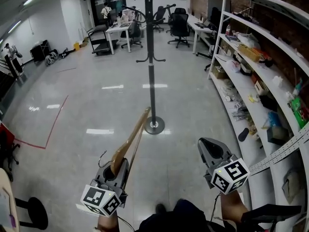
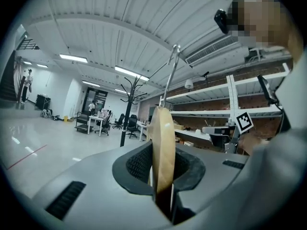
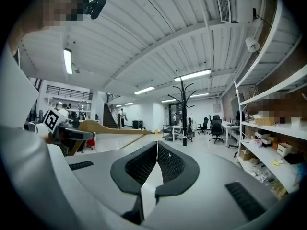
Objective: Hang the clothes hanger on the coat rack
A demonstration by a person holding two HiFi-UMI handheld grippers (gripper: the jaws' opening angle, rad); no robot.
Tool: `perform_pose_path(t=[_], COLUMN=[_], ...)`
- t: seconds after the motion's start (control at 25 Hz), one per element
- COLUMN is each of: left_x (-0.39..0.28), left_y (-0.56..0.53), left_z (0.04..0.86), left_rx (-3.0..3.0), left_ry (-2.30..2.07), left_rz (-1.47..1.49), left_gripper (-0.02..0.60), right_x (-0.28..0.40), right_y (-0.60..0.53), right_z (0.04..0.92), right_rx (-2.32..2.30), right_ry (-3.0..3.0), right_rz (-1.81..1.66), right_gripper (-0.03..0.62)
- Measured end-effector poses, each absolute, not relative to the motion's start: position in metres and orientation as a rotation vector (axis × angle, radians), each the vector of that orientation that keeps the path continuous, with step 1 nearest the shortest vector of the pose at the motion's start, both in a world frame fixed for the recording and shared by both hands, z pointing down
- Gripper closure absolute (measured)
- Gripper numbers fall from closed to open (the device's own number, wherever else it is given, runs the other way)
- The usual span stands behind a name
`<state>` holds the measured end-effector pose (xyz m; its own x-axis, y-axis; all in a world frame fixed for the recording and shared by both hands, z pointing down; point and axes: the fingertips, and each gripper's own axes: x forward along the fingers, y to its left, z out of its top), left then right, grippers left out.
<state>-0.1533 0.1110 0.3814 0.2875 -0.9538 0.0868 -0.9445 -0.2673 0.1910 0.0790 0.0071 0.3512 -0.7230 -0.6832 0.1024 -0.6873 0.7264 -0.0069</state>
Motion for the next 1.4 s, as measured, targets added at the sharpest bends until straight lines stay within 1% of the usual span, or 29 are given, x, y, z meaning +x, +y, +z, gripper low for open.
perform_pose_path(t=[0.16,0.4,0.72,0.92,1.16,1.4], left_x=[-0.161,-0.166,-0.173,-0.172,-0.181,-0.213], left_y=[0.072,-0.01,-0.171,-0.234,-0.292,-0.373], left_z=[0.389,0.397,0.379,0.371,0.396,0.429], left_rx=[2.345,2.354,2.313,2.327,2.32,2.368], left_ry=[-1.738,-1.729,-1.819,-1.82,-1.755,-1.621], left_rz=[-0.068,-0.038,0.003,0.039,0.101,0.214], left_gripper=[0.545,0.545,0.545,0.545,0.545,0.545], right_x=[0.071,0.058,0.061,0.052,0.035,-0.002], right_y=[-0.025,-0.108,-0.283,-0.348,-0.399,-0.479], right_z=[0.357,0.369,0.339,0.338,0.349,0.351], right_rx=[1.129,1.117,1.063,1.033,1.026,1.11], right_ry=[-2.812,-2.839,-2.914,-2.941,-2.936,-2.899], right_rz=[0.072,0.093,0.042,0.064,0.096,0.081], right_gripper=[0.586,0.586,0.586,0.586,0.586,0.586])
